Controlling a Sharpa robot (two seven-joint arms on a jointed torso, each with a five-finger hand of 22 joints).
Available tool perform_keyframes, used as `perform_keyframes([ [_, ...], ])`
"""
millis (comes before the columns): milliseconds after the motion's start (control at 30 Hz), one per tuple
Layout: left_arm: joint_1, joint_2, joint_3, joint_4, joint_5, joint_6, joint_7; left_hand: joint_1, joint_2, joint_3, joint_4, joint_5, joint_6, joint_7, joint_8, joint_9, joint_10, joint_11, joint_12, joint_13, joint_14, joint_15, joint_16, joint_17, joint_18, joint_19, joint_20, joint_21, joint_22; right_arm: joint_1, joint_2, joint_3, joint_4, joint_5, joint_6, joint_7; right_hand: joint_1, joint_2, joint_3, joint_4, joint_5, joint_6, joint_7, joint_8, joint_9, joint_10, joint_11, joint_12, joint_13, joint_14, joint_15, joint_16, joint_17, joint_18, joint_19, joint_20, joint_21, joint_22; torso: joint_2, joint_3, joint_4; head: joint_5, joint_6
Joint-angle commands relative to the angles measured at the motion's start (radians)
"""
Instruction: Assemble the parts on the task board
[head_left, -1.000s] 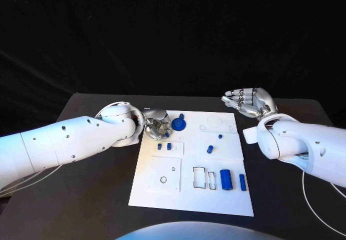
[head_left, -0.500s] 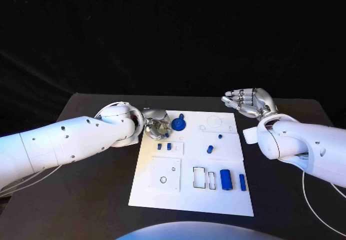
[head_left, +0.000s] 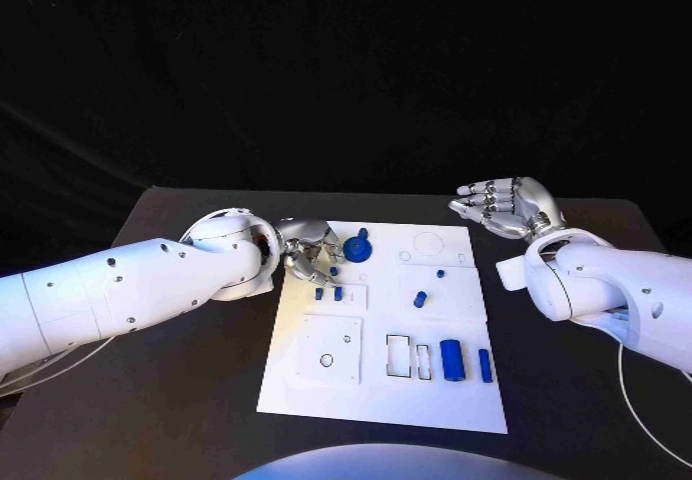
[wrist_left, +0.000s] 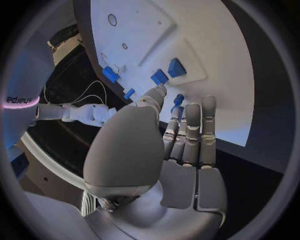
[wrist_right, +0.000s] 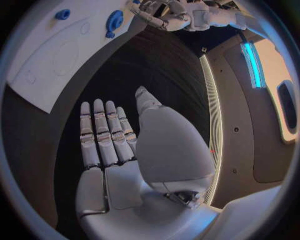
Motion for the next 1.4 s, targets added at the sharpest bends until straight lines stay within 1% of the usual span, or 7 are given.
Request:
perform_keyframes([
  [33, -0.001, -0.017, 0.003, 0.018, 0.096, -0.123, 0.096, 0.024, 0.005, -0.021, 0.025, 0.007, 0.007, 0.008, -0.005, -0.004, -0.01, 0.002, 0.01, -0.001, 0.0, 0.005, 0.006, -0.007, 0.01, 0.002, 0.004, -0.004, -0.002, 0.0, -0.009, 0.0, -0.005, -0.202, 0.087, -0.048, 0.029, 0.0, 0.013, -0.024, -0.004, 0.013, -0.003, 0.0, -0.002, 0.007, -0.007, -0.002, 0.0, 0.026, -0.009, 0.014, 0.002, 0.015, 0.045, -0.011, 0.025, 0.008, -0.001, -0.0009, -0.0016, -0.002, 0.0],
  [300, -0.002, -0.084, 0.014, 0.051, 0.377, -0.212, 0.187, 0.072, 0.012, 0.005, 0.061, 0.008, 0.029, 0.034, -0.005, -0.009, -0.015, -0.002, 0.032, -0.001, -0.018, 0.001, -0.009, -0.028, 0.015, -0.018, 0.002, -0.028, -0.025, 0.001, -0.027, 0.0, -0.002, -0.488, 0.255, -0.181, 0.074, -0.038, 0.109, -0.061, -0.003, 0.074, -0.045, 0.022, 0.0, 0.096, -0.054, 0.022, 0.001, 0.208, -0.076, 0.102, 0.069, 0.014, 0.181, -0.079, 0.125, 0.05, -0.002, 0.0014, -0.0014, -0.01, 0.0],
  [400, -0.002, -0.115, 0.019, 0.069, 0.566, -0.227, 0.232, 0.08, 0.016, 0.045, 0.069, 0.008, 0.033, 0.075, -0.009, -0.014, -0.011, -0.005, 0.052, 0.001, -0.038, -0.002, -0.028, -0.045, 0.013, -0.027, -0.001, -0.037, -0.029, 0.002, -0.035, 0.0, 0.008, -0.636, 0.328, -0.258, 0.061, -0.063, 0.133, -0.059, -0.004, 0.087, -0.044, 0.026, 0.001, 0.096, -0.059, 0.015, 0.004, 0.27, -0.093, 0.146, 0.114, 0.013, 0.223, -0.098, 0.169, 0.075, -0.001, 0.0001, -0.0012, -0.021, 0.003],
  [633, -0.001, -0.168, 0.022, 0.1, 1.063, -0.219, 0.335, 0.049, 0.014, 0.172, 0.066, 0.009, 0.024, 0.075, -0.022, -0.026, 0.017, -0.008, 0.138, 0.014, -0.053, -0.007, -0.052, -0.079, 0.015, -0.036, -0.004, -0.058, -0.04, 0.003, -0.046, 0.0, 0.048, -0.913, 0.385, -0.386, 0.027, -0.11, 0.197, -0.05, -0.005, 0.118, -0.079, 0.046, 0.009, 0.179, -0.103, 0.033, 0.024, 0.43, -0.155, 0.433, 0.346, 0.009, 0.345, -0.167, 0.366, 0.211, -0.002, 0.0001, -0.0029, -0.05, 0.001],
  [800, -0.002, -0.186, 0.022, 0.114, 1.235, -0.224, 0.383, 0.023, 0.014, 0.224, 0.064, 0.009, 0.051, 0.066, -0.009, -0.02, 0.058, -0.021, 0.173, 0.019, -0.03, -0.017, -0.053, -0.085, 0.015, -0.018, -0.014, -0.056, -0.042, 0.002, -0.038, 0.0, 0.067, -1.031, 0.41, -0.46, -0.007, -0.134, 0.234, -0.033, -0.006, 0.115, -0.081, 0.051, 0.018, 0.166, -0.1, 0.014, 0.031, 0.416, -0.156, 0.647, 0.498, 0.006, 0.335, -0.173, 0.489, 0.322, -0.001, 0.0005, -0.0008, -0.058, 0.006],
  [1067, -0.002, -0.197, 0.021, 0.118, 1.313, -0.216, 0.409, 0.001, 0.019, 0.256, 0.065, 0.009, 0.061, 0.062, -0.004, -0.015, 0.075, -0.027, 0.188, 0.019, -0.024, -0.022, -0.058, -0.09, 0.015, -0.013, -0.02, -0.061, -0.046, -0.002, -0.018, 0.0, 0.076, -1.105, 0.38, -0.505, -0.017, -0.143, 0.245, -0.031, -0.007, 0.089, -0.072, 0.051, 0.029, 0.139, -0.092, 0.002, 0.032, 0.469, -0.147, 1.103, 0.903, -0.054, 0.463, -0.166, 0.942, 0.8, 0.0, -0.0002, -0.0003, -0.062, 0.009],
  [1400, -0.002, -0.202, 0.02, 0.11, 1.327, -0.207, 0.41, -0.002, 0.018, 0.26, 0.064, 0.009, 0.061, 0.062, -0.003, -0.014, 0.076, -0.027, 0.189, 0.019, -0.024, -0.023, -0.059, -0.091, 0.015, -0.012, -0.02, -0.062, -0.047, -0.012, 0.005, 0.0, 0.074, -1.13, 0.379, -0.518, -0.012, -0.134, 0.256, -0.03, -0.006, 0.091, -0.074, 0.058, 0.037, 0.143, -0.094, 0.007, 0.033, 0.477, -0.147, 1.199, 0.99, -0.071, 0.495, -0.162, 1.053, 0.923, 0.001, -0.0001, 0.0003, -0.06, 0.007],
])
